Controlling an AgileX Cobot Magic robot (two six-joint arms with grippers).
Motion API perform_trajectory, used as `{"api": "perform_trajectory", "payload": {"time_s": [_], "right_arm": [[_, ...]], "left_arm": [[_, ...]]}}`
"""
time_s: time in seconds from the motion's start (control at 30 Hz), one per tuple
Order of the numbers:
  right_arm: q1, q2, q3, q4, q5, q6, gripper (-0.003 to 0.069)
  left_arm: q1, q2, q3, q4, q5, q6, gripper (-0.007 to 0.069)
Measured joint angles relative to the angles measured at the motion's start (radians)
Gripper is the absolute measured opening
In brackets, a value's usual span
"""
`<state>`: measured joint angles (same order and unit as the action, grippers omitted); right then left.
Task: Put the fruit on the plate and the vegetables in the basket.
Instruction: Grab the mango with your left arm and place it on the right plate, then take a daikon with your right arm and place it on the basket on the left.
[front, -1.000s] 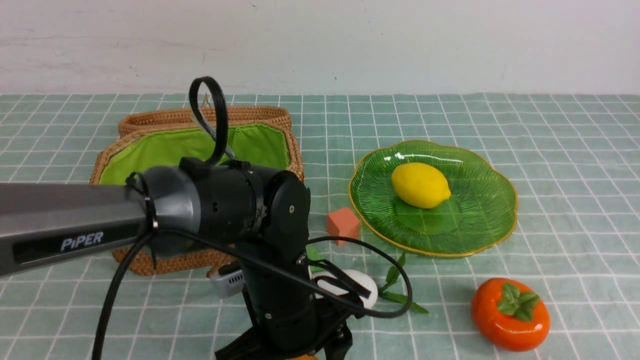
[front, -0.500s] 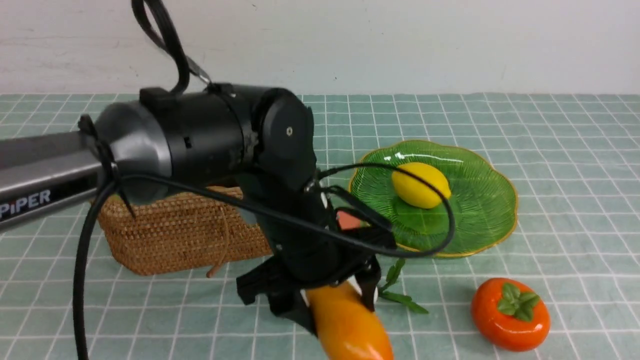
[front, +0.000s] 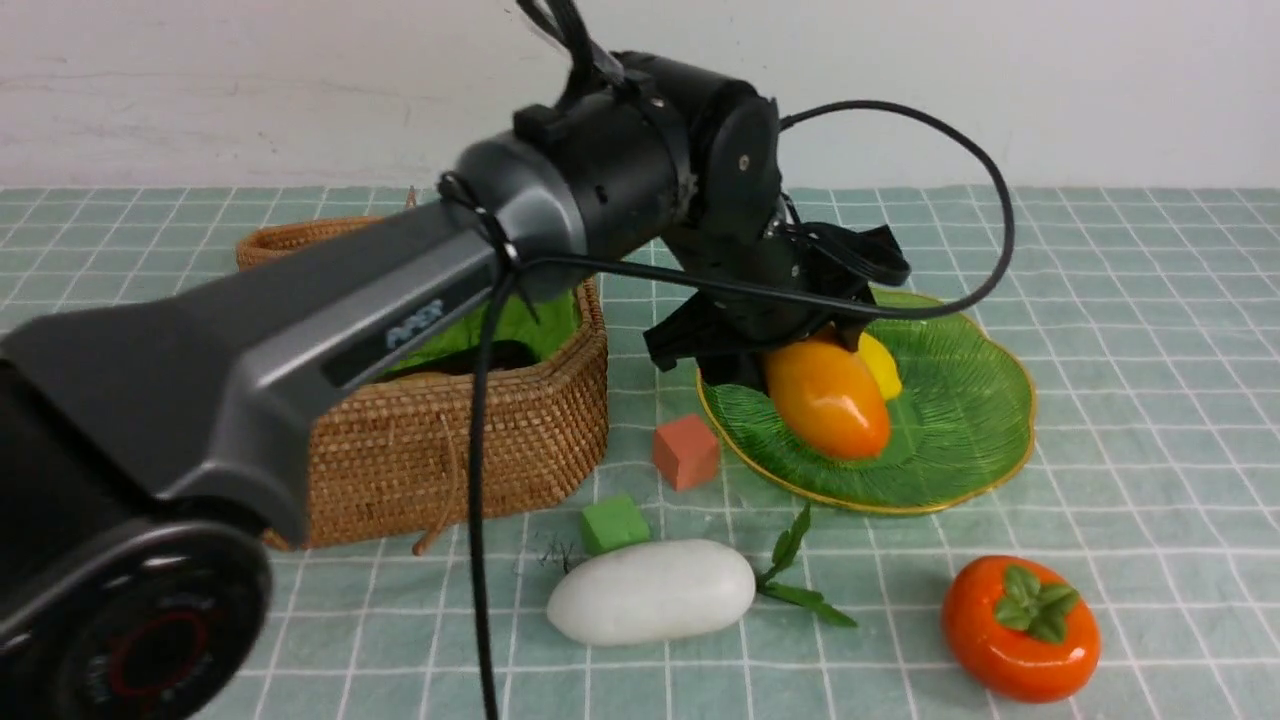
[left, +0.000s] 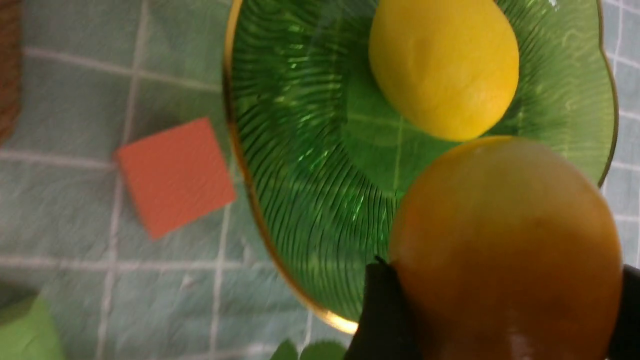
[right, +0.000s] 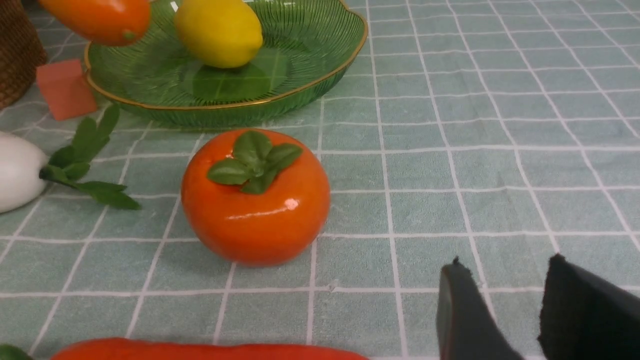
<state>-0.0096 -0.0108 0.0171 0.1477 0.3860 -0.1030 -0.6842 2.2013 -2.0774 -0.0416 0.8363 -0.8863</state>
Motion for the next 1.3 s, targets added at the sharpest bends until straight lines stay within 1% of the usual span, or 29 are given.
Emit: {"api": "perform_trajectory", "payload": {"time_s": [0.13,0.17,0.23,0.3,0.4,0.5,0.57,0.6,0.7,0.73,0.77,0.8,0.87,0.97,1.0,1.17,1.3], "right_arm": [[0.0,0.0,0.0,0.0,0.0,0.0,0.0242],[0.0,0.0,0.0,0.0,0.0,0.0,0.0242],[0.0,0.0,0.0,0.0,0.0,0.0,0.0242],[0.0,0.0,0.0,0.0,0.0,0.0,0.0242],[0.0,0.0,0.0,0.0,0.0,0.0,0.0242],[0.0,0.0,0.0,0.0,0.0,0.0,0.0242],[0.0,0.0,0.0,0.0,0.0,0.0,0.0242],[0.0,0.0,0.0,0.0,0.0,0.0,0.0242],[0.0,0.0,0.0,0.0,0.0,0.0,0.0242],[0.0,0.0,0.0,0.0,0.0,0.0,0.0242],[0.0,0.0,0.0,0.0,0.0,0.0,0.0242],[0.0,0.0,0.0,0.0,0.0,0.0,0.0242],[0.0,0.0,0.0,0.0,0.0,0.0,0.0242],[0.0,0.0,0.0,0.0,0.0,0.0,0.0242],[0.0,0.0,0.0,0.0,0.0,0.0,0.0242],[0.0,0.0,0.0,0.0,0.0,0.0,0.0242],[0.0,0.0,0.0,0.0,0.0,0.0,0.0242]], "left_arm": [[0.0,0.061,-0.053,0.0,-0.019,-0.001,0.0542],[0.0,0.068,-0.058,0.004,-0.02,-0.001,0.0563],[0.0,0.071,-0.064,0.013,-0.02,-0.001,0.0627],[0.0,0.071,-0.067,0.019,-0.02,-0.001,0.0658],[0.0,0.07,-0.067,0.021,-0.009,0.004,0.0665],[0.0,0.054,-0.067,0.023,0.026,0.053,0.0645],[0.0,0.018,-0.067,0.023,0.069,0.11,0.0601],[0.0,0.013,-0.067,0.023,0.074,0.123,0.0596],[0.0,-0.083,-0.067,0.033,0.163,0.222,0.0482],[0.0,-0.127,-0.067,0.042,0.214,0.25,0.0434],[0.0,-0.135,-0.067,0.048,0.223,0.26,0.0413],[0.0,-0.191,-0.067,0.067,0.297,0.296,0.0332],[0.0,-0.271,-0.067,0.107,0.379,0.339,0.0202],[0.0,-0.396,-0.03,0.135,0.397,0.387,0.0024],[0.0,-0.452,-0.001,0.141,0.397,0.404,-0.001],[0.0,-0.679,0.197,0.146,0.397,0.435,-0.0013],[0.0,-0.901,0.454,0.161,0.397,0.432,-0.0013]]}}
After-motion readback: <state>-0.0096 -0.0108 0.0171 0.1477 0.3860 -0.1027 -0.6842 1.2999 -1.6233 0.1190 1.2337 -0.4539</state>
